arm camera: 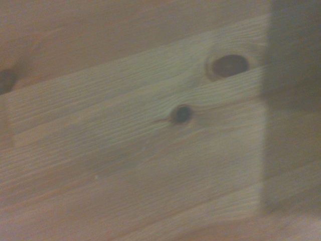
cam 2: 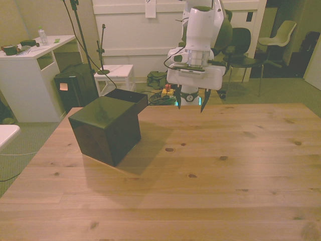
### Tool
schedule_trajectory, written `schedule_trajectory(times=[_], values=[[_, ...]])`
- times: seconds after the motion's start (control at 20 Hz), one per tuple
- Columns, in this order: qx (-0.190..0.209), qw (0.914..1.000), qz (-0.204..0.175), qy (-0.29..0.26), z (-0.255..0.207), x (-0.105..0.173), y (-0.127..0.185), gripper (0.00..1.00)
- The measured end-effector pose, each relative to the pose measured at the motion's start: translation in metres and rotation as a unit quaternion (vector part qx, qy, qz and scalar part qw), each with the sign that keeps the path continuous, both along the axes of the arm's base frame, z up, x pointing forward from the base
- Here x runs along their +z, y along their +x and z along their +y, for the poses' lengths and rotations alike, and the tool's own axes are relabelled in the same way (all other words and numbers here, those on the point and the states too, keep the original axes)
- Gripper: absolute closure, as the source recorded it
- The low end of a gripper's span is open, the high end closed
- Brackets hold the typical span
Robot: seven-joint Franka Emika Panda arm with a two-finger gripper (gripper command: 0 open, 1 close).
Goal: Close the top drawer
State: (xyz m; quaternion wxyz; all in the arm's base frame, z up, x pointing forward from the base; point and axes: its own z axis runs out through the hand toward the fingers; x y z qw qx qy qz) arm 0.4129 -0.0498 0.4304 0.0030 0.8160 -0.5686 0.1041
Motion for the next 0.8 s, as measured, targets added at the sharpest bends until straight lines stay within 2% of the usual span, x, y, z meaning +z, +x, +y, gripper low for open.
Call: schedule_trajectory(times=[0.15,0.55,0.6,0.8], values=[[-0.032,0.9995,-0.003,-0.005,-0.020,0.002,-0.002,0.00],[-0.079,0.9968,-0.005,-0.013,-0.060,0.006,-0.009,0.00],[-0.083,0.9965,-0.002,-0.014,-0.064,0.006,-0.010,1.00],[-0.099,0.9950,0.005,-0.015,-0.080,0.012,-0.013,1.00]])
